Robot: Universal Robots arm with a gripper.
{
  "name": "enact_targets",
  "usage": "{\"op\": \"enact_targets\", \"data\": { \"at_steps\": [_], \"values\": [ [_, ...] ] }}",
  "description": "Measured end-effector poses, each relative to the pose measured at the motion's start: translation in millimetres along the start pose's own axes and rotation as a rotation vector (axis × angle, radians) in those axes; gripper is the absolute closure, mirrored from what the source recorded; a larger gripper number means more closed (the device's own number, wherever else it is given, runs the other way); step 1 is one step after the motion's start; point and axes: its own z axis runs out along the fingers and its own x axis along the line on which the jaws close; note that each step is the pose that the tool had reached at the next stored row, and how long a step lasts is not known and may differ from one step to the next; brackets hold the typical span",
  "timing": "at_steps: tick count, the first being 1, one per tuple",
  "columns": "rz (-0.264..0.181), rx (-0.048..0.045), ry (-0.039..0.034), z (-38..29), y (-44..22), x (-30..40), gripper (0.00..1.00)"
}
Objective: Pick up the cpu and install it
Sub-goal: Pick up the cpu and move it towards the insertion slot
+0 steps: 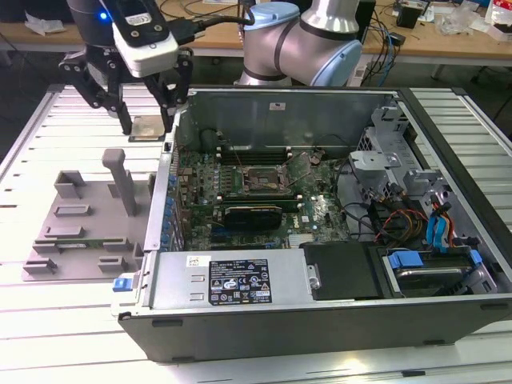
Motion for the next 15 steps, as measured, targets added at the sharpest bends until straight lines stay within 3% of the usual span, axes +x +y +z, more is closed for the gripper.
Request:
{"op": "enact_targets", "data": {
  "at_steps": [3, 15],
  "values": [
    [0.000, 0.0001, 0.0000, 0.3, -0.3, -10.0, 0.45],
    [0.000, 0.0000, 0.0000, 1.3, -1.0, -37.8, 0.45]
  ]
}}
